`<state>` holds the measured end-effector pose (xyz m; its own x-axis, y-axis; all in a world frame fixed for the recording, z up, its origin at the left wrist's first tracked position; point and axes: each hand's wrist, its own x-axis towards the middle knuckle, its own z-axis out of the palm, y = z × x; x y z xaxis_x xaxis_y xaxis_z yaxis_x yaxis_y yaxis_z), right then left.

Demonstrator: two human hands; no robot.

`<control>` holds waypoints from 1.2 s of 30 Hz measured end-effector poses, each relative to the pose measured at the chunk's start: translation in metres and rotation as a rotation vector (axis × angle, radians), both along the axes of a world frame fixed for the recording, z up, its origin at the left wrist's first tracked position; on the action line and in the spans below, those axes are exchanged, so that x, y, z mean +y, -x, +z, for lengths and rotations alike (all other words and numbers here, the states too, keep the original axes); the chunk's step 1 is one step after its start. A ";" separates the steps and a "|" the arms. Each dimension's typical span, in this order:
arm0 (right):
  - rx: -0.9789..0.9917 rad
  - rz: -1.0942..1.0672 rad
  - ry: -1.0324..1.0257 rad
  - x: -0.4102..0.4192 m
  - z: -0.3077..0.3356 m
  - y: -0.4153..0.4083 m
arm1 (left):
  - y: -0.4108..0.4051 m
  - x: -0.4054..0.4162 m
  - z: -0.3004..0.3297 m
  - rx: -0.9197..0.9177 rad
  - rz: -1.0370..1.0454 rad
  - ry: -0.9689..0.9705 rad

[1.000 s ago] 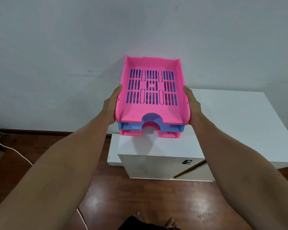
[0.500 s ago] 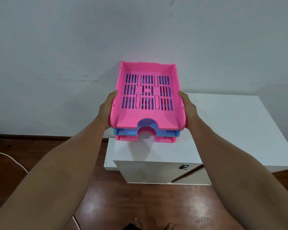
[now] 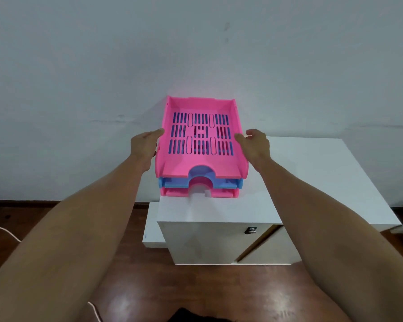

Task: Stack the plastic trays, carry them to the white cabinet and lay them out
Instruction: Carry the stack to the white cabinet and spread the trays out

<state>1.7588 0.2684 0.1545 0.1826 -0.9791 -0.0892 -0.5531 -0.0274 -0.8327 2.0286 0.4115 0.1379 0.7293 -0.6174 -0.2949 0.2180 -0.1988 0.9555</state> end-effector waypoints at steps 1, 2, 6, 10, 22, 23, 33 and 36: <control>0.032 0.006 0.006 0.004 -0.002 0.000 | 0.002 0.002 -0.001 -0.012 -0.001 0.003; 0.062 0.010 0.010 0.008 -0.003 -0.001 | 0.005 0.005 -0.002 -0.026 -0.001 0.002; 0.075 0.014 0.036 0.018 -0.008 -0.004 | 0.014 0.011 -0.003 -0.105 -0.015 -0.029; 0.027 -0.019 0.049 0.020 -0.006 -0.006 | 0.024 0.012 0.007 -0.176 -0.027 -0.047; -0.046 -0.071 0.138 0.017 0.023 0.043 | 0.072 0.008 0.043 -0.222 0.008 0.047; -0.048 -0.070 0.148 0.015 0.026 0.051 | 0.081 0.007 0.046 -0.213 0.015 0.055; -0.024 0.002 0.218 -0.017 0.044 0.160 | 0.203 -0.011 0.056 -0.217 0.110 0.089; -0.026 0.038 0.226 -0.028 0.042 0.198 | 0.248 -0.015 0.054 -0.231 0.153 0.072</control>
<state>1.5606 0.2401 0.1969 0.2195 -0.9659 0.1373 -0.5262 -0.2357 -0.8171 1.7806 0.3964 0.1915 0.8582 -0.5086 -0.0694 0.0153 -0.1098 0.9938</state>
